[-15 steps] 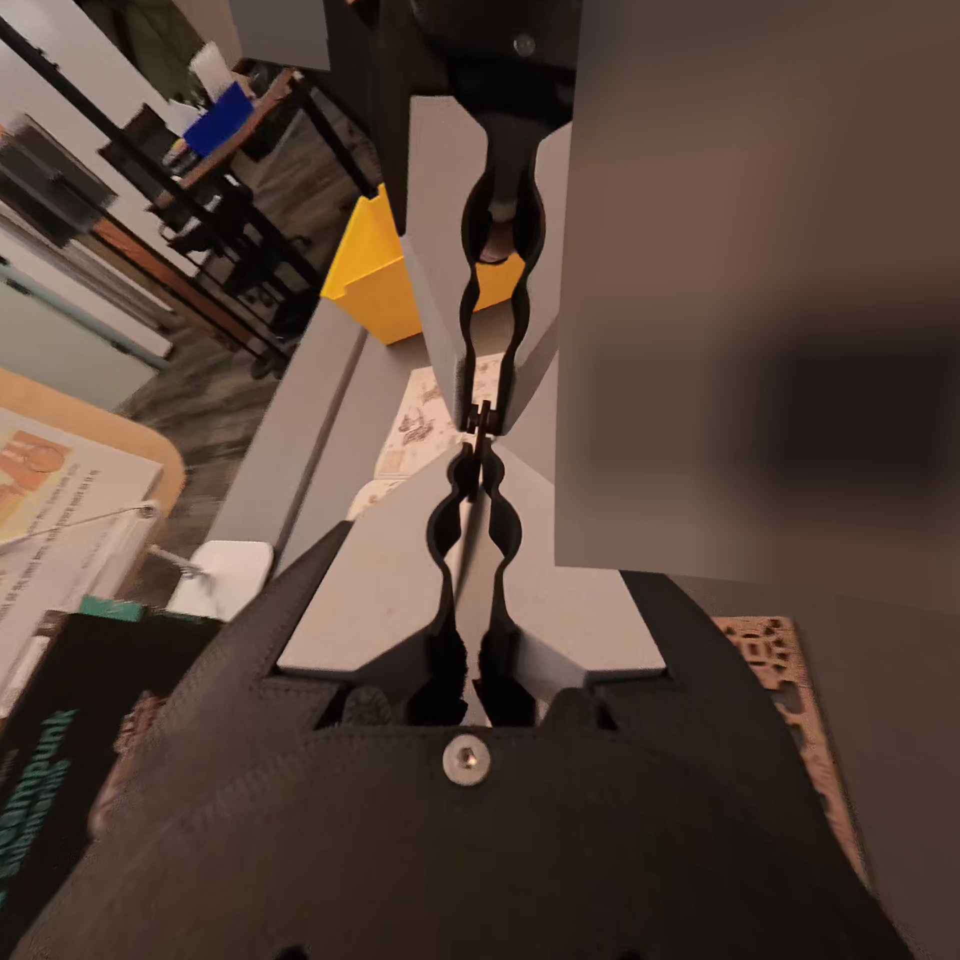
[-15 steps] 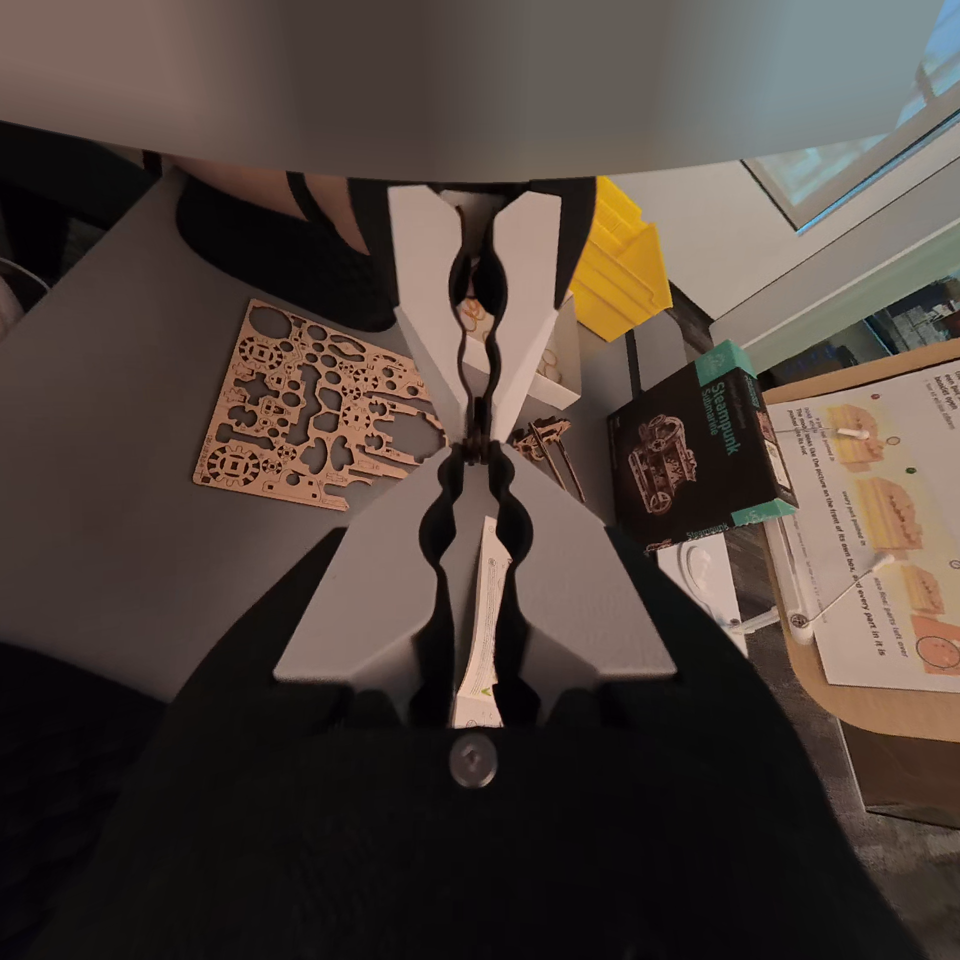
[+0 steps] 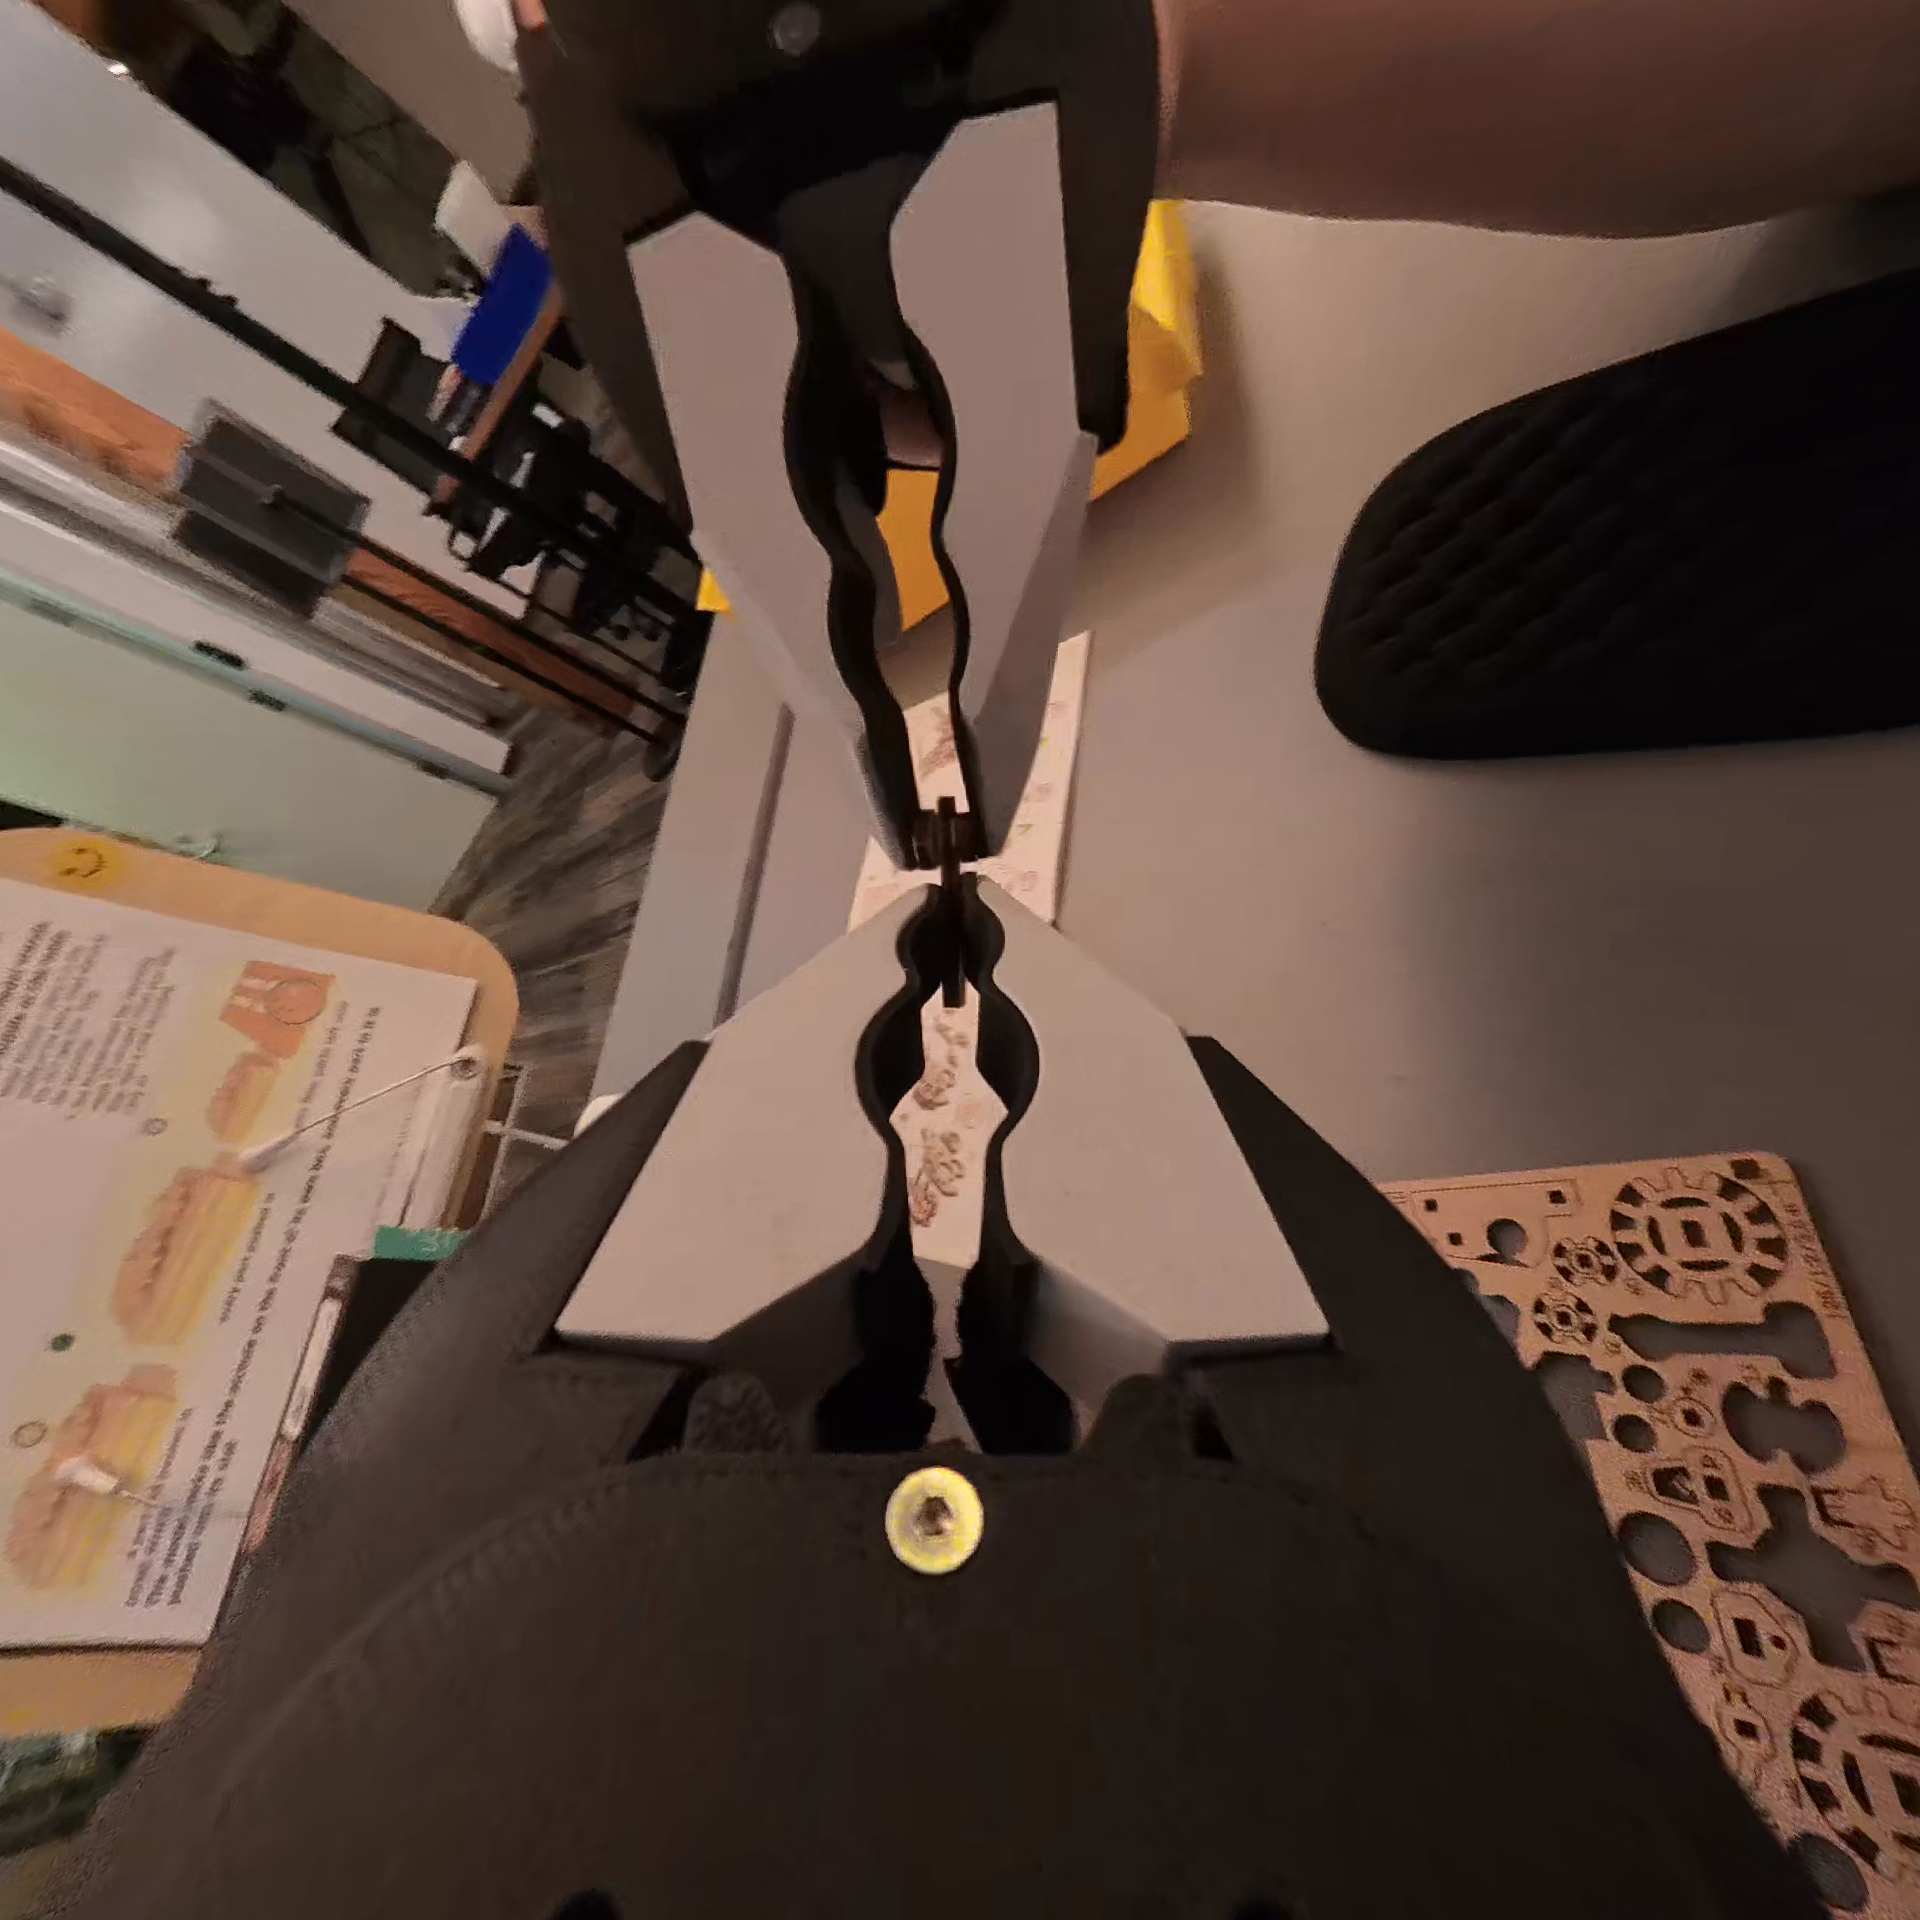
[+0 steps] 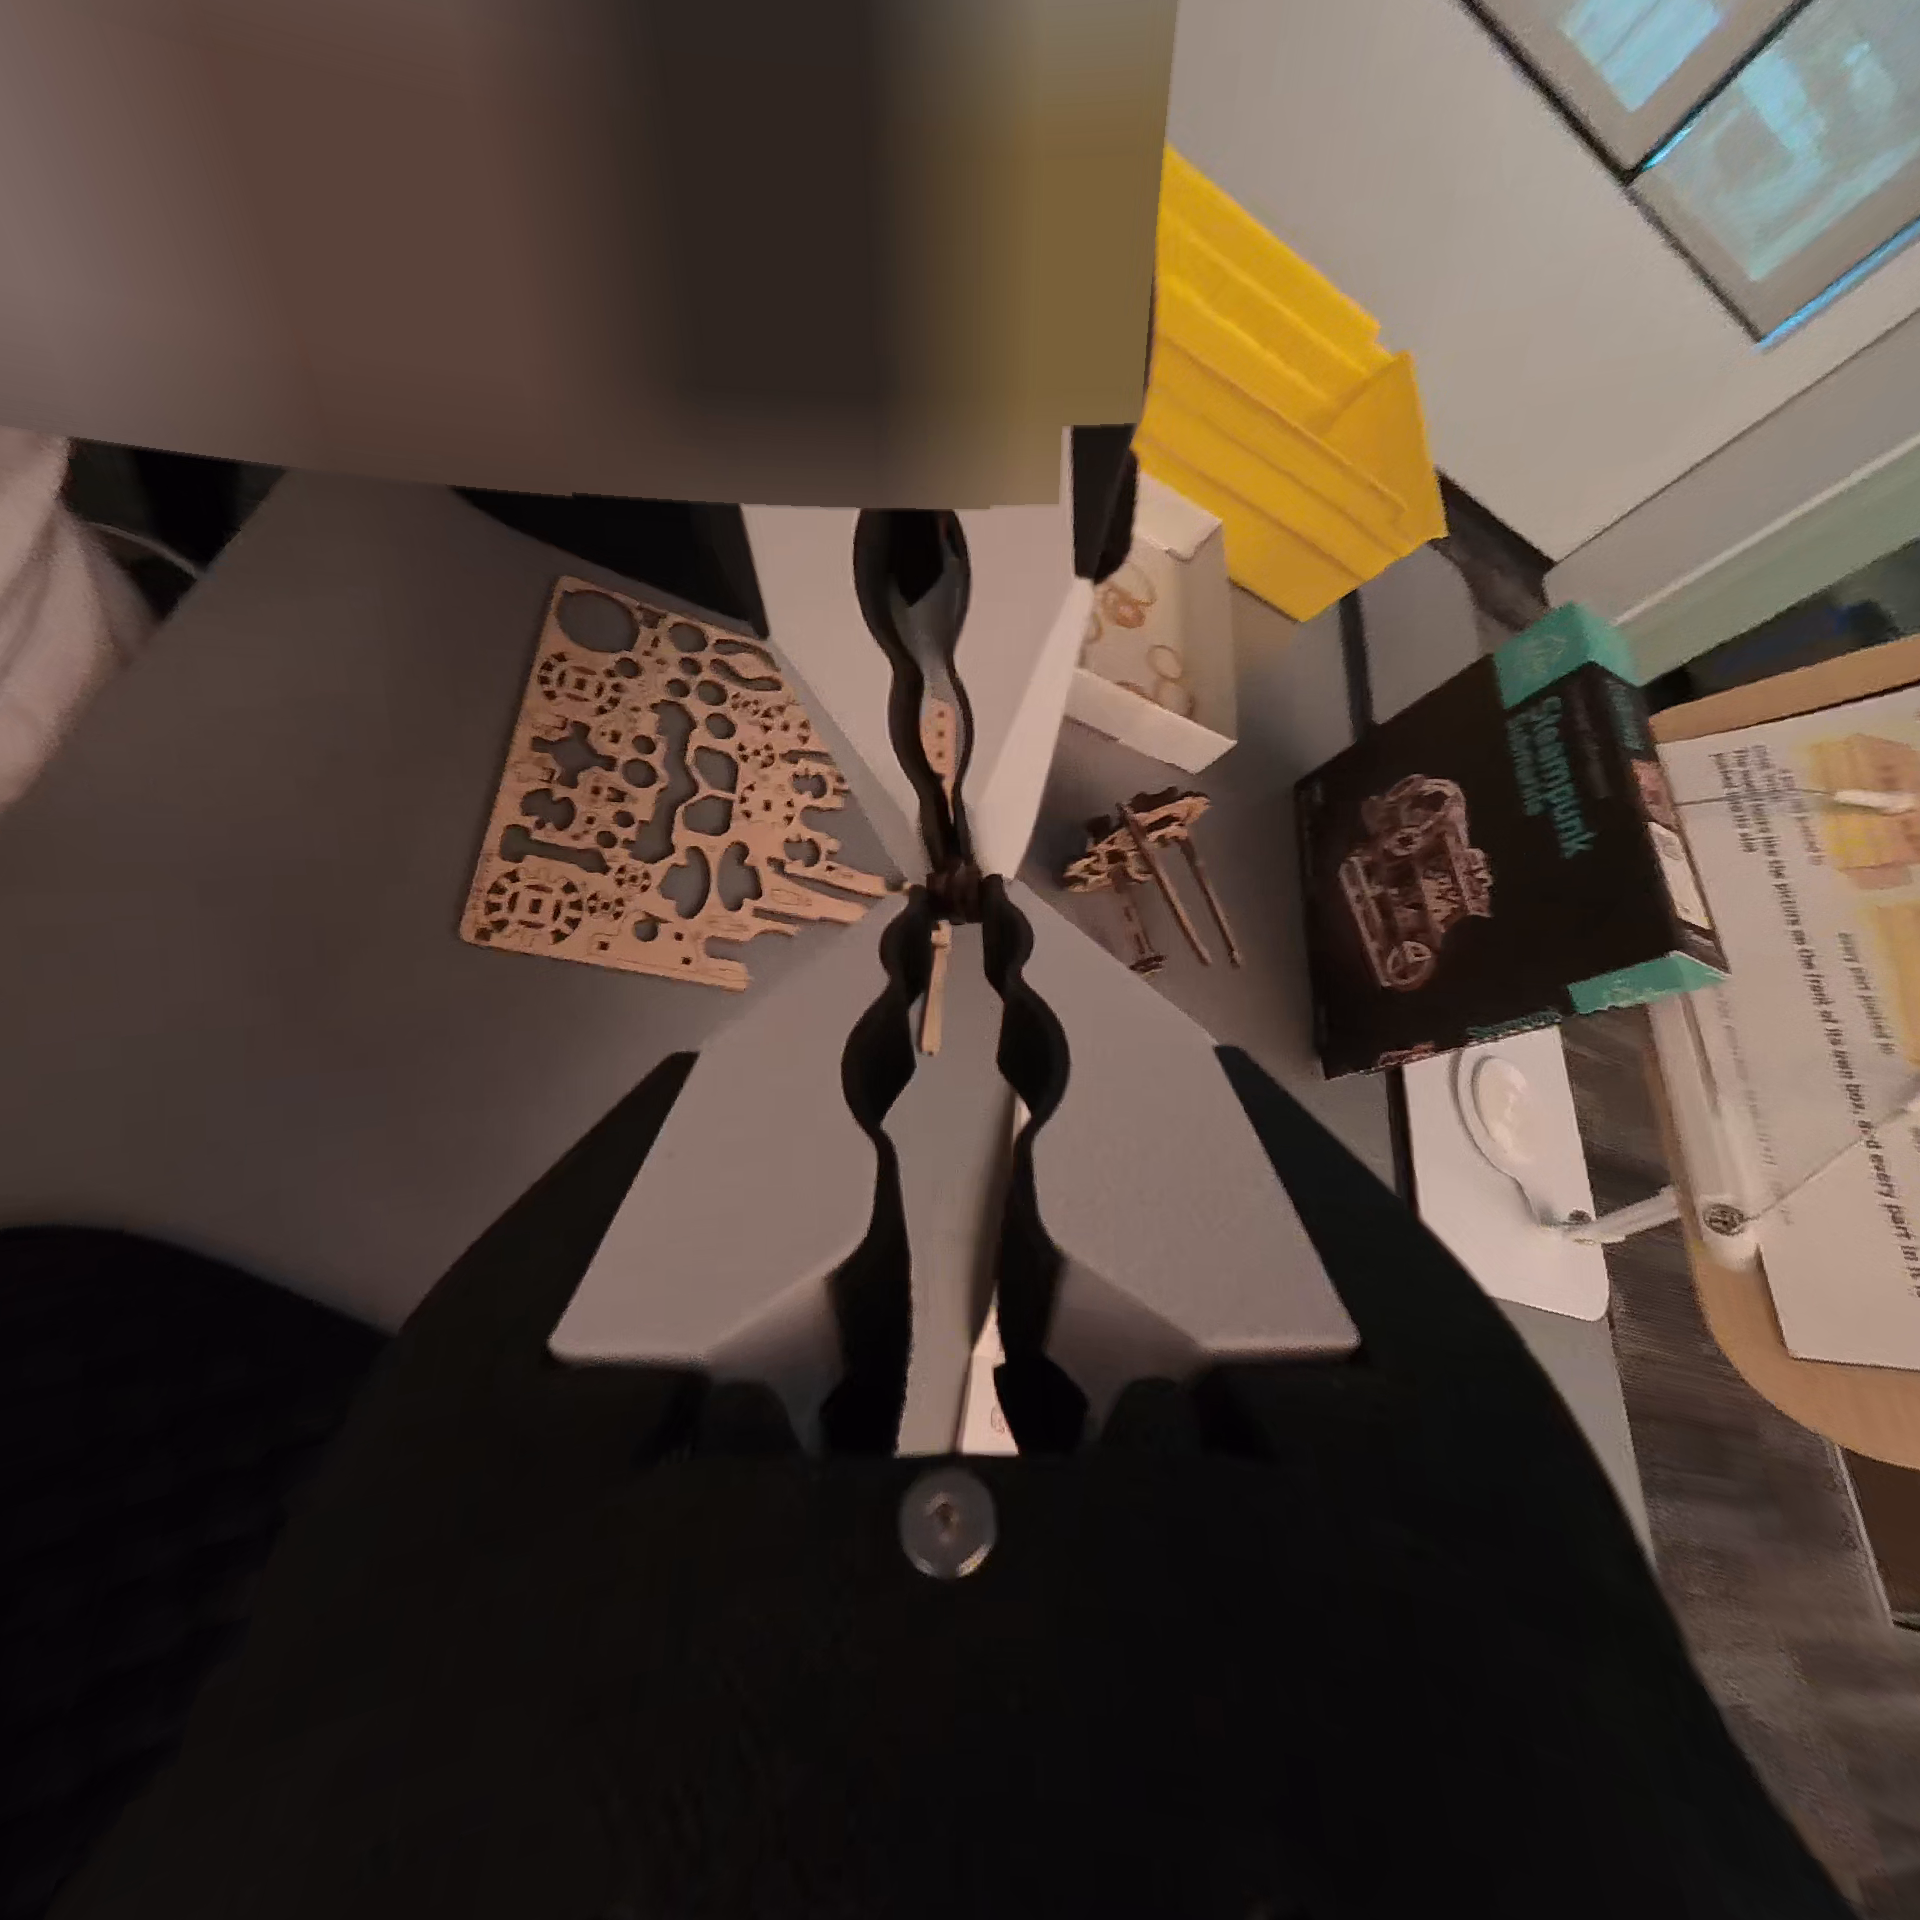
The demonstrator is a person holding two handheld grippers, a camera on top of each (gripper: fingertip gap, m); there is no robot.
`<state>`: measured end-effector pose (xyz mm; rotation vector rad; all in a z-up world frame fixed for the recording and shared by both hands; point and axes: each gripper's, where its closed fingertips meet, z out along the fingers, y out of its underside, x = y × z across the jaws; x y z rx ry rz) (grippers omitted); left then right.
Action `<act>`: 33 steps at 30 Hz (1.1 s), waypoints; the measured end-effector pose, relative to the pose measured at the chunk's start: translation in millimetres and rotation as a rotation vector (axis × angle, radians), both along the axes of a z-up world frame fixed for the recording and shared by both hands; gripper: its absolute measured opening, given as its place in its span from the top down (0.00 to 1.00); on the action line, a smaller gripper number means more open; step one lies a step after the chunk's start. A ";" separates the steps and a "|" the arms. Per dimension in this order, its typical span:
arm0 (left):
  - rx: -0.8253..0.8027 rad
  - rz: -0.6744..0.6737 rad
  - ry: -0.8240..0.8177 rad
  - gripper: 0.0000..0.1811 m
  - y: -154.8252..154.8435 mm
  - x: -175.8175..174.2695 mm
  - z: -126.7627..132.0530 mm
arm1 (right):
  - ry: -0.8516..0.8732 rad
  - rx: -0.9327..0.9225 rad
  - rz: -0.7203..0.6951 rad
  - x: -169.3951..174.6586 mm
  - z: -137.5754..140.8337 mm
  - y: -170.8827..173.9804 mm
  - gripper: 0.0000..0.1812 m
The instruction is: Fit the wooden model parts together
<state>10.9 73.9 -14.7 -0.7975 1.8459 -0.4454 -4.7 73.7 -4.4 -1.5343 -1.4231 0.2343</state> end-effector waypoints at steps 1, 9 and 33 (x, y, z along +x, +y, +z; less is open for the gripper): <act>0.013 0.021 -0.021 1.00 3.6 0.0 2.6 | 0.023 0.005 -0.012 -0.2 2.4 3.4 0.95; -0.103 0.079 0.011 0.99 9.1 -1.4 3.0 | -0.008 0.103 -0.025 -1.8 0.6 7.3 0.95; -0.177 0.120 -0.119 0.98 23.0 -7.6 26.9 | 0.105 0.335 -0.089 -11.1 25.1 20.0 0.96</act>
